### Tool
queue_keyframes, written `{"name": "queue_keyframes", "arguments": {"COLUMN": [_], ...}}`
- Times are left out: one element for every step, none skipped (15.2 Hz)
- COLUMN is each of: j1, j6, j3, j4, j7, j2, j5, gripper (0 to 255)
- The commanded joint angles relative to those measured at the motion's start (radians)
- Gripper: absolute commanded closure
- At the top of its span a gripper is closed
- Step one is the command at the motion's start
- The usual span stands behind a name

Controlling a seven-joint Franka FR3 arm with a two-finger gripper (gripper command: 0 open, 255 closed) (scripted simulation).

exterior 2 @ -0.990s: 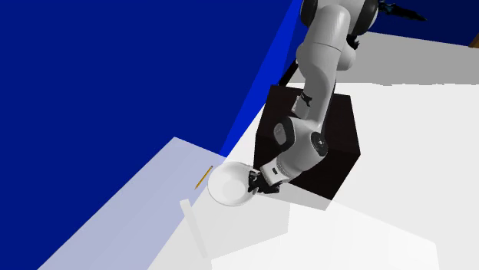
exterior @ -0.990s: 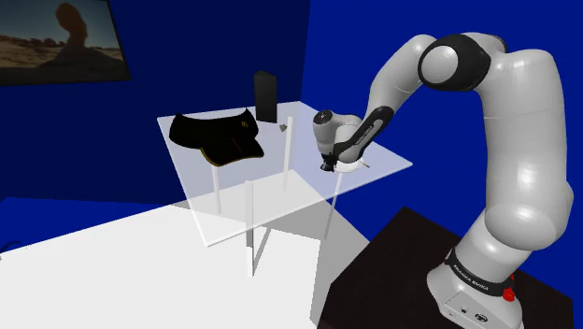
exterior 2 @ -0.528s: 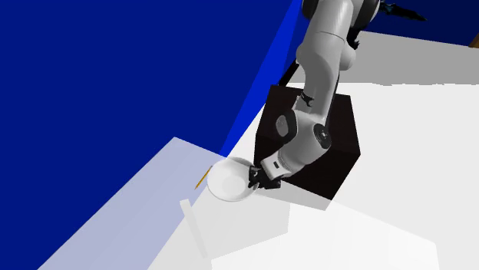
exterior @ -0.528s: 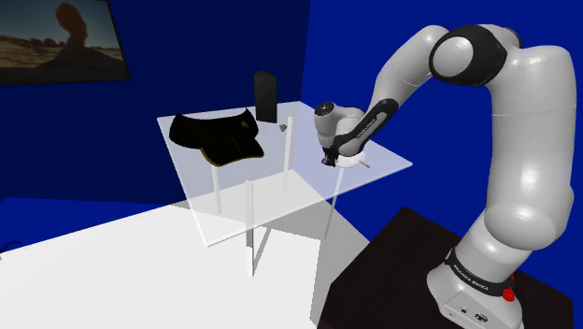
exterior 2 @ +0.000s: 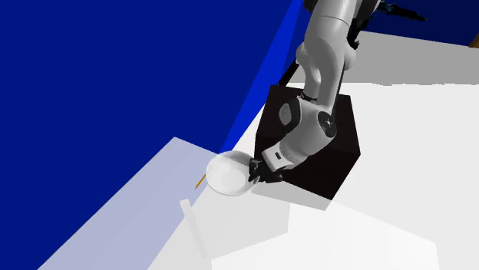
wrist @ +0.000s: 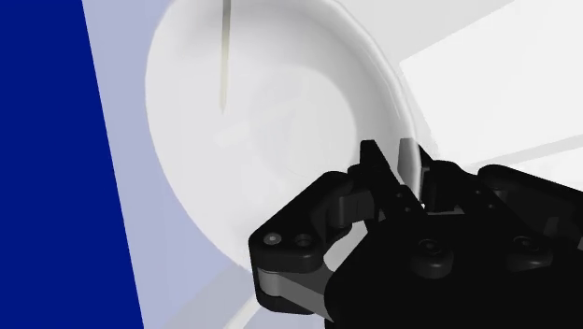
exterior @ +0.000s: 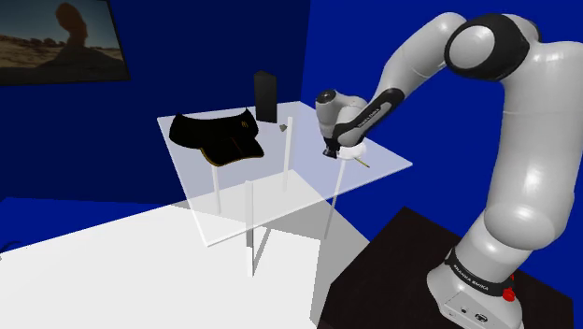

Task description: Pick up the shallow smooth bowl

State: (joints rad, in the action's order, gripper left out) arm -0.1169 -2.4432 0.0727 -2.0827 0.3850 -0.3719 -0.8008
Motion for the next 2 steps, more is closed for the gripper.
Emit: {"name": "queue_keyframes", "arguments": {"j1": [-0.001,-0.001], "j6": [0.007,0.007], "j3": [-0.002,-0.002], "j4": [-0.004,-0.004], "j7": [-0.008,-0.008], "j2": [0.013,0.013], "j5": [0.005,0.005], "gripper": [255,255]}}
